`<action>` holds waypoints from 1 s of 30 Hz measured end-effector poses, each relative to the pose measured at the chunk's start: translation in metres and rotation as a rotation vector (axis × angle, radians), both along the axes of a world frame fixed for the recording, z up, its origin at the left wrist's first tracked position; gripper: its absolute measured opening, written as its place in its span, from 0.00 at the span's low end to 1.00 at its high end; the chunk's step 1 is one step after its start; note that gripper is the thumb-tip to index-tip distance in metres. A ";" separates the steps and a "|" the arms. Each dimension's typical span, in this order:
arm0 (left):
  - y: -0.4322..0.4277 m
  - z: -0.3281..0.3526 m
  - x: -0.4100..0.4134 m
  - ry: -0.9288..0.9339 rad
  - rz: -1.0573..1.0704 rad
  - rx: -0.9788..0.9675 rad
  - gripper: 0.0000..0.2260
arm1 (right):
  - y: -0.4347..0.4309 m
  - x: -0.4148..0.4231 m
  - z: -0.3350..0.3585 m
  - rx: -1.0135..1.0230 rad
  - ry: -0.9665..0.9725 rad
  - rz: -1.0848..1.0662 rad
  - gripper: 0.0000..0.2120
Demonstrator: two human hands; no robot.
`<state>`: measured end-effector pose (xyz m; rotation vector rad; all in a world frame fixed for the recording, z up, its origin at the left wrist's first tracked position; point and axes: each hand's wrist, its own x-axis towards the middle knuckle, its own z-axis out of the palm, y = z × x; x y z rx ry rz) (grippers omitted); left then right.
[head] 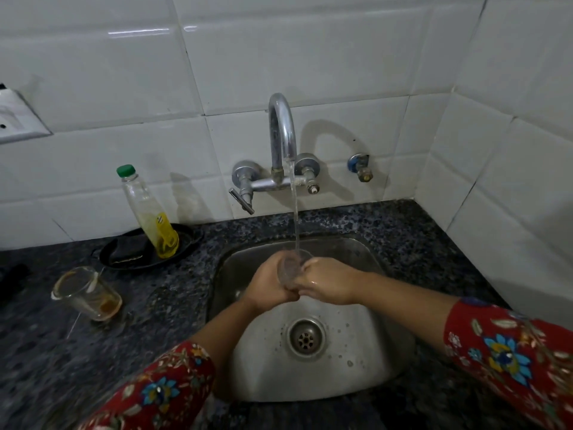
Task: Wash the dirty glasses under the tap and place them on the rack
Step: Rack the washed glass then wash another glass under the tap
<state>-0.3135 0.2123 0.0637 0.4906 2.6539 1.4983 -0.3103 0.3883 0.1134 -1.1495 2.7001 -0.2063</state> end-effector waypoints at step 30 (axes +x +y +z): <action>-0.005 0.020 0.003 -0.623 -0.239 -0.187 0.16 | -0.005 0.044 -0.076 -0.883 -0.250 -0.477 0.17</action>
